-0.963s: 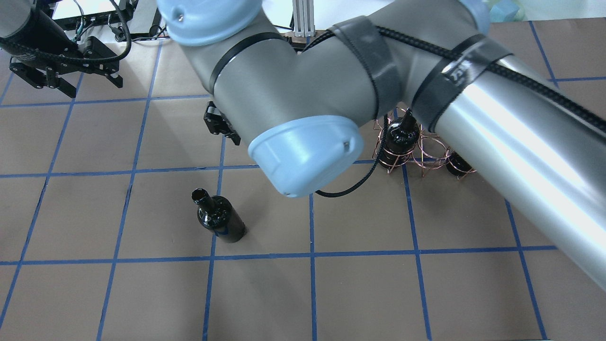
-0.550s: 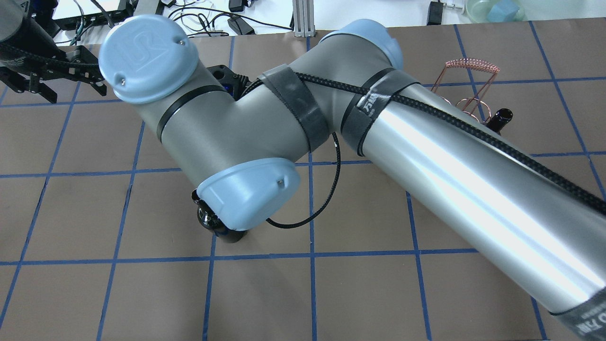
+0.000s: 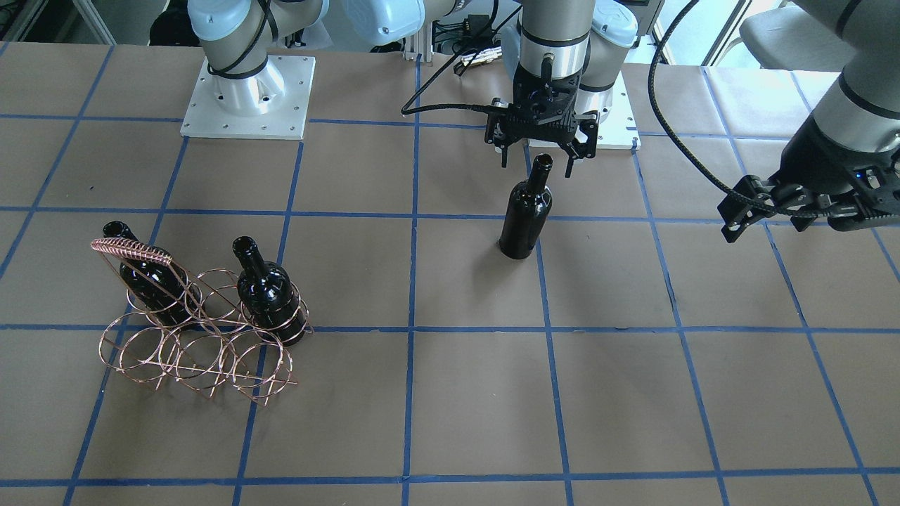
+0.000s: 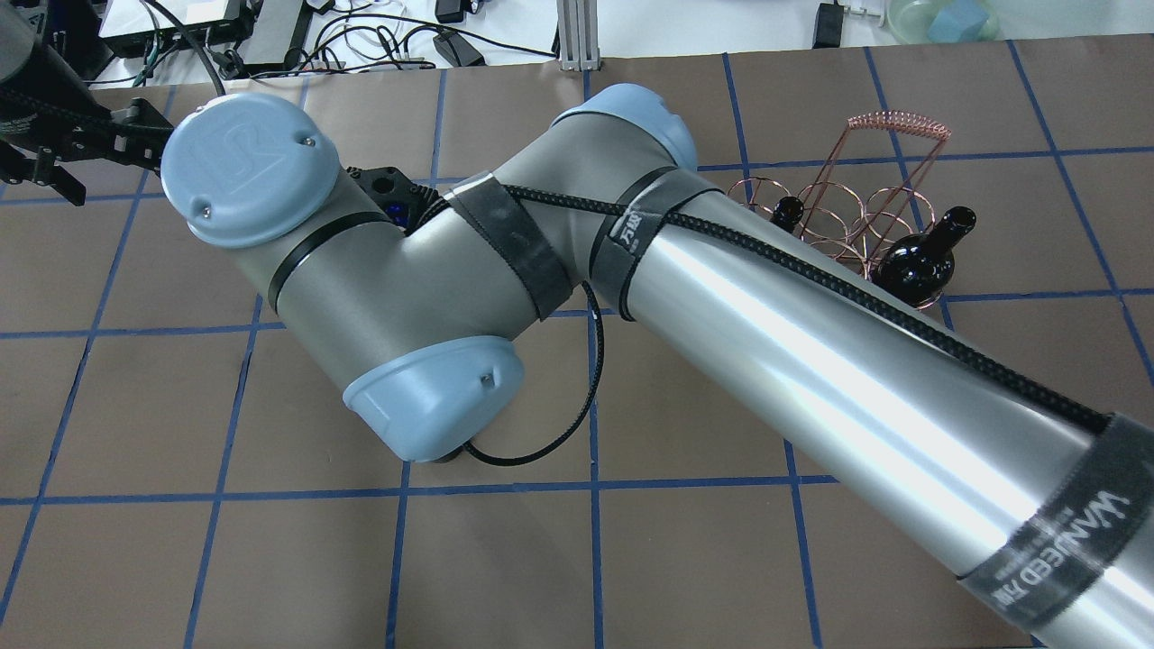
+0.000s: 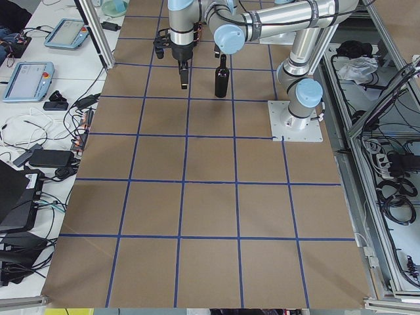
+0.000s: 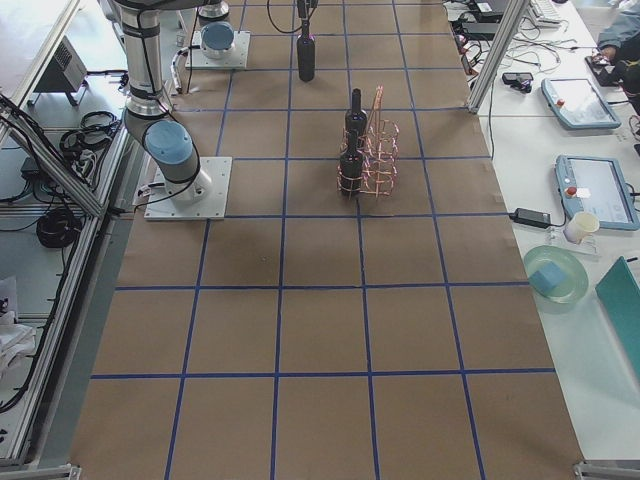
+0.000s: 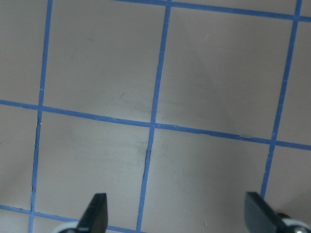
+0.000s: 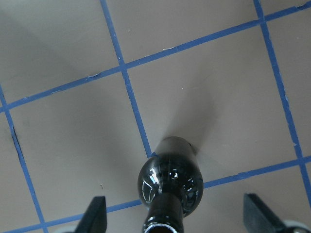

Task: Place wine into wine basket
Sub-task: 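Lift the bottle off the table with the right gripper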

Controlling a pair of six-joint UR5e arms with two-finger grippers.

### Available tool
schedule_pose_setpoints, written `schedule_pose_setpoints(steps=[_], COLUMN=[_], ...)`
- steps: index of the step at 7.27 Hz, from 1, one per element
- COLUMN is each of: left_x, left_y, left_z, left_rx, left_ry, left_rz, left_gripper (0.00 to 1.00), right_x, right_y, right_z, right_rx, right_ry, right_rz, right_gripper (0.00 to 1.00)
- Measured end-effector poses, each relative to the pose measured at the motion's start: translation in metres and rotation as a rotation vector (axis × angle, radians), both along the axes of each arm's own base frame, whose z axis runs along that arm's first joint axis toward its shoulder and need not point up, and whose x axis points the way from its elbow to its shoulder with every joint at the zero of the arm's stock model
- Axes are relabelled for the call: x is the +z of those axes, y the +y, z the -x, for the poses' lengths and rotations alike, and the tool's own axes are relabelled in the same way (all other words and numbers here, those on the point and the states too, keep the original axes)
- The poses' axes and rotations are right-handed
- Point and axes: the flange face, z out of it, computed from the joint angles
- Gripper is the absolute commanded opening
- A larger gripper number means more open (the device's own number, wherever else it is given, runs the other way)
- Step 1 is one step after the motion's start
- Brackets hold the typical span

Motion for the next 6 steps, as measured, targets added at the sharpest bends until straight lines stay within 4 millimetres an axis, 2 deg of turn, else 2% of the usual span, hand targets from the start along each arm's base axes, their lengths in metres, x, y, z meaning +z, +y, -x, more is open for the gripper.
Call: schedule_pose_setpoints(steps=[3,5,6], left_x=[-0.004,-0.008,-0.008], left_y=[0.0,0.0,0.001], left_z=[-0.001,-0.001,0.0], left_rx=[0.005,0.005,0.005], left_ry=[-0.002,0.0,0.0], left_rz=[-0.006,-0.012,-0.013], left_gripper=[1.0,1.0,1.0], right_x=[-0.03,-0.041,-0.042], right_y=[0.004,0.006,0.007], right_z=[-0.016,-0.018,-0.018], right_rx=[0.007,0.01,0.01], right_ry=[0.023,0.04,0.044], right_rz=[-0.029,-0.047,-0.048], right_gripper=[1.0,0.99,0.88])
